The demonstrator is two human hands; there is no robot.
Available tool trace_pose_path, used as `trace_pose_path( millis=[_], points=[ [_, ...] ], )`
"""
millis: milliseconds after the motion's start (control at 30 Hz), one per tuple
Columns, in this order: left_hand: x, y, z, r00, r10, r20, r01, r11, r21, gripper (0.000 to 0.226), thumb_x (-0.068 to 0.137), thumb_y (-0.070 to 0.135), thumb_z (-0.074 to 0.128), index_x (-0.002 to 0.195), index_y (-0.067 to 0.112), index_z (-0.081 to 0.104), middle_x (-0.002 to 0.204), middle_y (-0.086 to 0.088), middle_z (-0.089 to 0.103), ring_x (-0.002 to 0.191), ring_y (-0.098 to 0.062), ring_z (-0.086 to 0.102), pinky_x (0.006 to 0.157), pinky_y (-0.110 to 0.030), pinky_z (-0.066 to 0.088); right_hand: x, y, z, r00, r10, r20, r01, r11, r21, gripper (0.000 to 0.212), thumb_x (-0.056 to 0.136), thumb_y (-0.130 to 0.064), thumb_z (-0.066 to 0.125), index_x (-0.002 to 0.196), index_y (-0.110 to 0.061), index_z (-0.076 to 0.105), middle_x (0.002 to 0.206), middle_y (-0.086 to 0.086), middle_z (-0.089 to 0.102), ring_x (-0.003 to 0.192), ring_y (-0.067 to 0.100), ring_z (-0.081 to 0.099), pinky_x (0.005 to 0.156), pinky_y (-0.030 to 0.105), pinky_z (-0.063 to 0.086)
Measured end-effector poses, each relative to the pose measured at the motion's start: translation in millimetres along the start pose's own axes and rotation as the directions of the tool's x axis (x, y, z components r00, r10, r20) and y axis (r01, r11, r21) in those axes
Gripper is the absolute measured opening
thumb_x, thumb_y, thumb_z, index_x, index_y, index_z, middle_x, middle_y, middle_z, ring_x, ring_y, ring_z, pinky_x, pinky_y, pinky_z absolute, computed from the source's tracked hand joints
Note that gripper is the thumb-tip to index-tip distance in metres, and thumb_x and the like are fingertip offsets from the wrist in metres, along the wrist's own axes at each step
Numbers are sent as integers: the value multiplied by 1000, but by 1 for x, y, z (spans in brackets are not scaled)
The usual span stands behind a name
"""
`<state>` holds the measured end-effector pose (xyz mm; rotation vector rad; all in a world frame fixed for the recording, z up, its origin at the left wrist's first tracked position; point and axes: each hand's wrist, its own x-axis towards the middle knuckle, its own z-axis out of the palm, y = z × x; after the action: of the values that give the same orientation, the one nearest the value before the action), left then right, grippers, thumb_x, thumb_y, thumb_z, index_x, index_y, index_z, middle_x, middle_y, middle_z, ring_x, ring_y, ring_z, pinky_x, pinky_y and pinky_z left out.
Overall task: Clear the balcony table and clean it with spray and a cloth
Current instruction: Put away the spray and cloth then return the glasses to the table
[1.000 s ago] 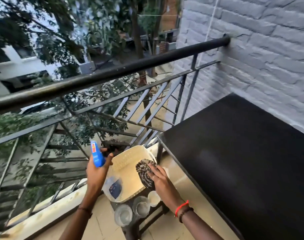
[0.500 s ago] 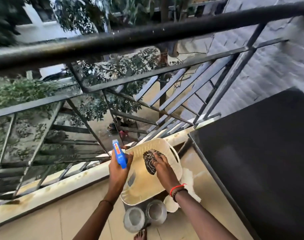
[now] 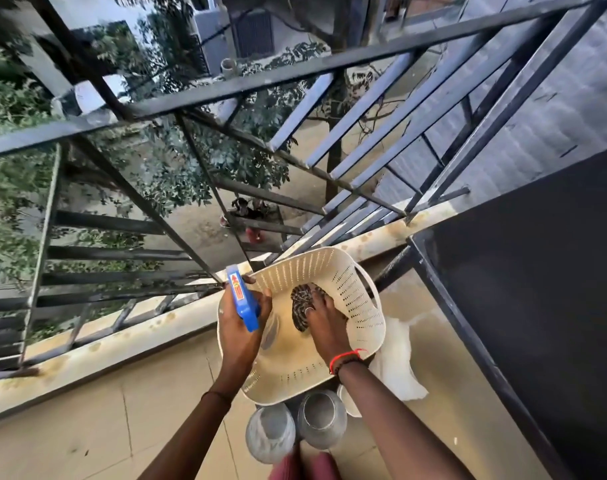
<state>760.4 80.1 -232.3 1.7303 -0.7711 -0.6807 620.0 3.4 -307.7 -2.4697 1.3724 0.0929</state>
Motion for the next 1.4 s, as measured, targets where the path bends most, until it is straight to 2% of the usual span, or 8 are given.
trace_pose_path(
  millis=[167, 333, 467, 600, 733, 967, 1200, 1400],
  points=[
    [-7, -3, -3, 1000, 11, 20, -10, 999, -40, 49, 83, 46, 65, 106, 4, 51, 84, -8, 58, 75, -22, 58, 72, -43, 50, 6, -5, 14, 997, 48, 65, -53, 996, 66, 37, 91, 1, 42, 127, 1, 49, 147, 17, 30, 127, 35, 36, 98, 42, 43],
    [-8, 1, -3, 1000, 14, 10, -13, 998, -68, 49, 78, 44, 70, 120, 36, 46, 97, -8, 59, 89, -20, 61, 81, -32, 52, 12, -8, 15, 985, 50, 164, -57, 998, 37, 29, 91, -4, 44, 116, -3, 59, 149, 18, 21, 130, 37, 31, 101, 39, 42],
    [-8, -5, -4, 999, 28, 36, -26, 998, -57, 60, 75, 47, 74, 120, 20, 45, 101, -9, 59, 93, -26, 60, 86, -47, 51, 17, -5, -3, 962, 114, 250, -156, 975, 159, 42, 88, -25, 55, 125, -3, 53, 143, 12, 30, 122, 32, 41, 98, 39, 41],
    [-12, -13, -8, 997, -10, 79, 13, 999, -42, 73, 67, 49, 79, 124, 23, 42, 108, -9, 57, 98, -26, 59, 89, -50, 51, 9, 2, -41, 978, 201, 52, -206, 917, 340, 32, 95, -28, 50, 108, -2, 63, 111, 13, 51, 97, 30, 57, 83, 31, 45],
    [-18, -10, -14, 992, 2, 128, 2, 1000, -31, 85, 63, 51, 80, 133, 26, 39, 126, -7, 53, 110, -18, 56, 93, -30, 49, -11, 13, -77, 924, 374, -75, -280, 799, 532, 27, 94, -19, 50, 98, 1, 67, 103, 14, 64, 94, 28, 62, 82, 31, 48],
    [-26, 0, -22, 984, 24, 178, -34, 998, 55, 72, 63, 38, 85, 123, 26, 47, 123, -2, 52, 113, -16, 53, 95, -32, 46, -71, 14, -118, 861, 488, -142, -283, 692, 665, 22, 94, -16, 53, 106, -6, 68, 108, 8, 65, 99, 20, 60, 87, 26, 47],
    [-77, 8, -44, 997, -7, 77, -6, 987, 162, 93, 57, 50, 86, 133, 20, 42, 119, 3, 47, 114, -16, 49, 95, -33, 41, -148, -1, -99, 831, 551, -72, -329, 592, 735, 25, 93, -13, 53, 115, -8, 63, 112, 7, 67, 96, 12, 60, 83, 12, 40],
    [-140, -17, -59, 998, 2, 63, -21, 952, 306, 92, 59, 61, 74, 133, 15, 44, 129, -5, 50, 121, -20, 47, 101, -34, 37, -196, -16, -54, 936, 344, 67, -330, 799, 503, 75, 79, -36, 71, 141, -10, 38, 140, 4, 42, 132, 17, 36, 108, 21, 24]
  ],
)
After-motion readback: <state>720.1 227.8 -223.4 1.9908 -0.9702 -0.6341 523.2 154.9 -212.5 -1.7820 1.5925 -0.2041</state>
